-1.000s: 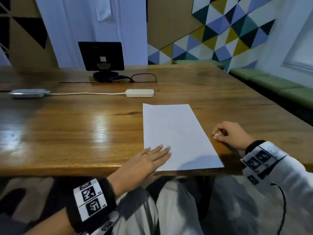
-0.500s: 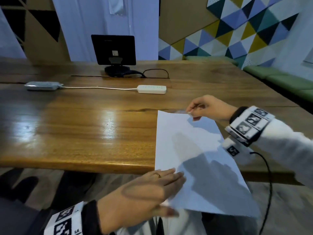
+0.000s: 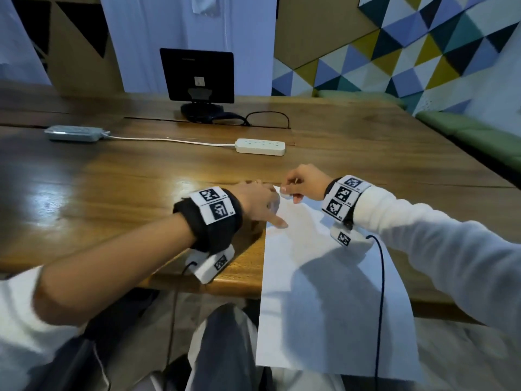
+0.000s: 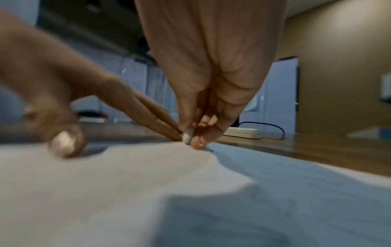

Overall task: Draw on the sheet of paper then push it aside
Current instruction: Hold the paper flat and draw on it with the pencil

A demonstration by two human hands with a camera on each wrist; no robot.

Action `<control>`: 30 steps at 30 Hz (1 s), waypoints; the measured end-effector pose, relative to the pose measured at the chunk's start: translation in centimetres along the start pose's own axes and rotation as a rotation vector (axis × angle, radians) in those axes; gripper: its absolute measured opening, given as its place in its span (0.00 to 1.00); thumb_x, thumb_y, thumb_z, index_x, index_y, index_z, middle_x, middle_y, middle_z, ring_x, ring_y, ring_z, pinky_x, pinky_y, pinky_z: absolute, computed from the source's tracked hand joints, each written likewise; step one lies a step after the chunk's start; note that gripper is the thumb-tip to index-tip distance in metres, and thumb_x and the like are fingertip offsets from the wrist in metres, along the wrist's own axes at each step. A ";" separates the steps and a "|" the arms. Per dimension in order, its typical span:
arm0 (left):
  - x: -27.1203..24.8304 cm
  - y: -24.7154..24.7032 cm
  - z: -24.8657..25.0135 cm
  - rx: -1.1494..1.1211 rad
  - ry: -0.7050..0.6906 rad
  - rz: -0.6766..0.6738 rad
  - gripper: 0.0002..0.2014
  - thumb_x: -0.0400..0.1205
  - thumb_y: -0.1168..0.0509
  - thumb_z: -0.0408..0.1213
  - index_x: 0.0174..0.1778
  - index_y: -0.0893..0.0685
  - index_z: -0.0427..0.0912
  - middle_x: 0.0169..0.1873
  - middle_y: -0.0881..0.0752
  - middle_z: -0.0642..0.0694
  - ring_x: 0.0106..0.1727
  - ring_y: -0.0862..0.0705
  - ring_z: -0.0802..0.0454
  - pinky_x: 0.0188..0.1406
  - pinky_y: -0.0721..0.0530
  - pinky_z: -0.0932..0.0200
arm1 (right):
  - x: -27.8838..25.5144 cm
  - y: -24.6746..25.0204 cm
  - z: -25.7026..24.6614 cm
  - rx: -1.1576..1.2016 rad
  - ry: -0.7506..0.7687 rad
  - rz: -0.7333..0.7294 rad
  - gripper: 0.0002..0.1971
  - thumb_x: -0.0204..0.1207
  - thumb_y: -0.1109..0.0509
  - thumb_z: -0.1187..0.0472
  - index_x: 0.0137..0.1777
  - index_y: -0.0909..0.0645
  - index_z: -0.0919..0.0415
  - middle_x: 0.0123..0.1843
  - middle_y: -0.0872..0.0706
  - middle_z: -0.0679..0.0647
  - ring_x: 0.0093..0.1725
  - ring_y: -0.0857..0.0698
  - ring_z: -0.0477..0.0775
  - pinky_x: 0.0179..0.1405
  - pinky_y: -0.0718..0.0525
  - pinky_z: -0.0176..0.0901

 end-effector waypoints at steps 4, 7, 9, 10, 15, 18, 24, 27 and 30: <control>1.6 -1.1 -0.4 -0.010 0.067 -0.088 0.45 0.70 0.44 0.75 0.78 0.31 0.48 0.80 0.36 0.52 0.79 0.37 0.42 0.75 0.40 0.42 | 0.3 -0.9 -0.3 -0.128 0.016 -0.032 0.04 0.74 0.29 0.69 0.45 0.15 0.70 0.30 0.18 0.49 0.31 0.18 0.46 0.39 0.17 0.34; 1.6 -1.5 -0.9 -0.012 0.106 -0.129 0.50 0.71 0.44 0.75 0.84 0.45 0.46 0.84 0.50 0.52 0.83 0.48 0.41 0.79 0.47 0.39 | 0.4 -1.0 -0.7 -0.163 0.072 -0.042 0.05 0.71 0.28 0.70 0.46 0.13 0.67 0.35 0.17 0.50 0.30 0.23 0.40 0.34 0.25 0.27; 1.6 -2.0 -1.4 -0.013 0.111 -0.175 0.53 0.72 0.45 0.75 0.85 0.57 0.47 0.83 0.61 0.54 0.84 0.56 0.41 0.81 0.52 0.37 | 0.7 -1.0 -0.8 -0.162 0.088 -0.049 0.05 0.71 0.26 0.70 0.46 0.13 0.66 0.34 0.17 0.48 0.30 0.24 0.38 0.34 0.26 0.24; 1.6 -2.4 -1.6 -0.013 0.108 -0.201 0.54 0.72 0.46 0.75 0.84 0.61 0.48 0.83 0.64 0.54 0.84 0.59 0.40 0.81 0.53 0.36 | 0.9 -0.9 -0.9 -0.162 0.098 -0.042 0.05 0.70 0.25 0.69 0.46 0.13 0.67 0.33 0.17 0.48 0.29 0.24 0.36 0.33 0.26 0.21; 1.7 -2.8 -1.7 0.046 0.129 -0.260 0.55 0.73 0.48 0.75 0.83 0.68 0.45 0.81 0.70 0.50 0.84 0.63 0.44 0.82 0.55 0.39 | 1.3 -0.5 -1.1 -0.140 0.132 -0.038 0.05 0.69 0.23 0.69 0.44 0.12 0.68 0.33 0.16 0.48 0.26 0.22 0.35 0.34 0.24 0.24; 1.7 -2.7 -1.3 0.066 0.127 -0.270 0.54 0.75 0.48 0.72 0.82 0.68 0.40 0.82 0.69 0.46 0.84 0.64 0.45 0.82 0.58 0.43 | 1.0 -1.1 -1.4 -0.134 0.166 -0.140 0.04 0.68 0.22 0.67 0.42 0.12 0.65 0.30 0.17 0.43 0.27 0.19 0.32 0.34 0.23 0.22; 1.8 -2.6 -1.2 0.085 0.134 -0.299 0.55 0.75 0.47 0.72 0.82 0.69 0.40 0.81 0.70 0.44 0.83 0.64 0.43 0.82 0.58 0.42 | 2.1 -1.0 -1.4 -0.101 0.130 -0.068 0.04 0.69 0.25 0.72 0.43 0.14 0.69 0.35 0.15 0.54 0.33 0.18 0.46 0.36 0.19 0.31; 2.0 -2.7 -1.3 0.101 0.150 -0.312 0.56 0.74 0.47 0.73 0.82 0.69 0.40 0.82 0.69 0.43 0.83 0.64 0.42 0.82 0.57 0.42 | 2.0 -1.7 -1.4 -0.119 0.138 -0.180 0.02 0.68 0.26 0.73 0.40 0.15 0.71 0.33 0.13 0.59 0.30 0.17 0.48 0.36 0.17 0.34; 2.0 -2.6 -1.2 0.115 0.145 -0.297 0.56 0.74 0.47 0.73 0.81 0.70 0.40 0.82 0.69 0.43 0.84 0.61 0.42 0.82 0.53 0.43 | 2.9 -1.2 -1.2 -0.129 0.095 -0.084 0.03 0.69 0.28 0.73 0.41 0.16 0.67 0.31 0.17 0.52 0.31 0.18 0.47 0.34 0.21 0.32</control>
Point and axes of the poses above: each hand's wrist, its own x-axis towards the middle knuckle, its own y-axis out of the back of the hand, z = x × y, the point moved 9 cm from there along x, towards the middle knuckle
